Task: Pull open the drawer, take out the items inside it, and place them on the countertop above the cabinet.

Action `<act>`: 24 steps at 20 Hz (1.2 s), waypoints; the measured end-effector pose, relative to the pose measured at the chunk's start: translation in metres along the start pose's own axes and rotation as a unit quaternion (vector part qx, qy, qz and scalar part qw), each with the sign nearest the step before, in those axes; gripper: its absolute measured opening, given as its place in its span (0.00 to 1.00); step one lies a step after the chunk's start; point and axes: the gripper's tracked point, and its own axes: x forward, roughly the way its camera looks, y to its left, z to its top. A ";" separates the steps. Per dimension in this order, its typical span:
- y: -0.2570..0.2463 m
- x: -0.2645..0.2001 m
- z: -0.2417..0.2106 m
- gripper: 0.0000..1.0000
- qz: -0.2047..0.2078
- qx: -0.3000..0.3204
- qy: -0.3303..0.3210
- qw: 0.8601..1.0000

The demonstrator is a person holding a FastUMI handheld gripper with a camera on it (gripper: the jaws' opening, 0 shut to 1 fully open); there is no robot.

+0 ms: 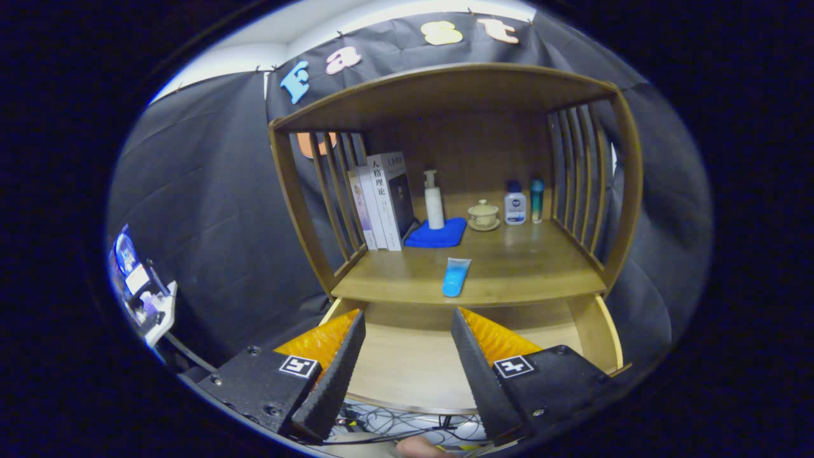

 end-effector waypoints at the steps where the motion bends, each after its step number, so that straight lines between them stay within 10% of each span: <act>1: 0.000 -0.006 -0.007 0.86 -0.005 -0.007 -0.016 1.000; 24: -0.049 -0.004 -0.209 0.99 -0.081 -0.035 -0.050 0.995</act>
